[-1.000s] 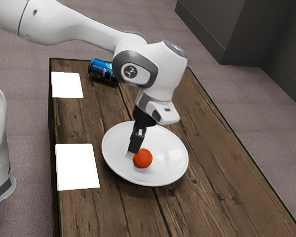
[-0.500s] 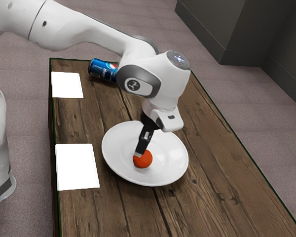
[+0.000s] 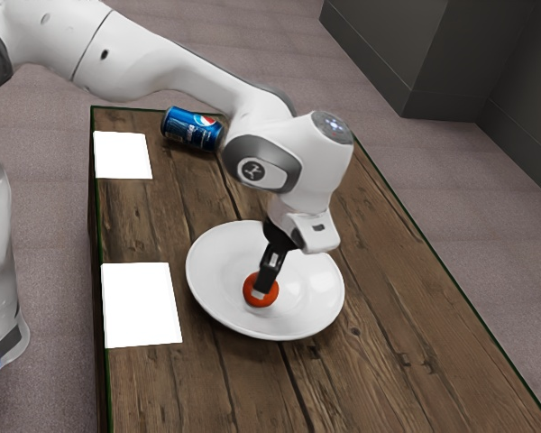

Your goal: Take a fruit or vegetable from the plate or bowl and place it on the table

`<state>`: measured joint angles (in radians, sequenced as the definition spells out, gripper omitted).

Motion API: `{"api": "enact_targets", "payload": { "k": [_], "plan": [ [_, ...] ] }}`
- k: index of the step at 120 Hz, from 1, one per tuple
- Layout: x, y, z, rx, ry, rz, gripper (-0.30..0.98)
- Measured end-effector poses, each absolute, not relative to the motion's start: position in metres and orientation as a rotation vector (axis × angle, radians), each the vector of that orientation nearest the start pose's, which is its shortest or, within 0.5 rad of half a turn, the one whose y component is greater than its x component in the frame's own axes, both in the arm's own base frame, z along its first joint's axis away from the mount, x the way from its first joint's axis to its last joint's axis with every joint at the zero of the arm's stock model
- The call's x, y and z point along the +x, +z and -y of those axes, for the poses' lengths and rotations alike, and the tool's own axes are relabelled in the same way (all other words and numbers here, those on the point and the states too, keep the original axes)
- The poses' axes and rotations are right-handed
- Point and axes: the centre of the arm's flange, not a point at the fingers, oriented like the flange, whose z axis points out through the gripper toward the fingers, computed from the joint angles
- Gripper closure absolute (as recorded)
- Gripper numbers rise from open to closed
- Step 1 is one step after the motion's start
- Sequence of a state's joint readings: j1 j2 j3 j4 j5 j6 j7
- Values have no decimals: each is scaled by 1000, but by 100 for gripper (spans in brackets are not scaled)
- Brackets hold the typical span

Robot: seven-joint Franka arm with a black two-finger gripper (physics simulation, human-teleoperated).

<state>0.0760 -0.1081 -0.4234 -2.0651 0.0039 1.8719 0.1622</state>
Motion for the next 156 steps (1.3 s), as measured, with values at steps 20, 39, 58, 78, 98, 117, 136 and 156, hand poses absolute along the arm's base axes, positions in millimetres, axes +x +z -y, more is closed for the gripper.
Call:
{"api": "enact_targets", "payload": {
  "k": [20,39,58,78,98,117,136,156],
  "plan": [
    [491,449,174,-2999,181,-766,1],
    [498,436,165,-3013,214,-747,1],
    [499,433,164,-3016,222,-746,14],
    [499,432,166,-3016,221,-750,34],
    [500,438,163,-3015,203,-731,40],
    [495,471,156,-3008,122,-687,37],
    [484,536,143,-3013,-3,-611,36],
    [482,578,97,-3033,-39,-438,35]
  ]
}}
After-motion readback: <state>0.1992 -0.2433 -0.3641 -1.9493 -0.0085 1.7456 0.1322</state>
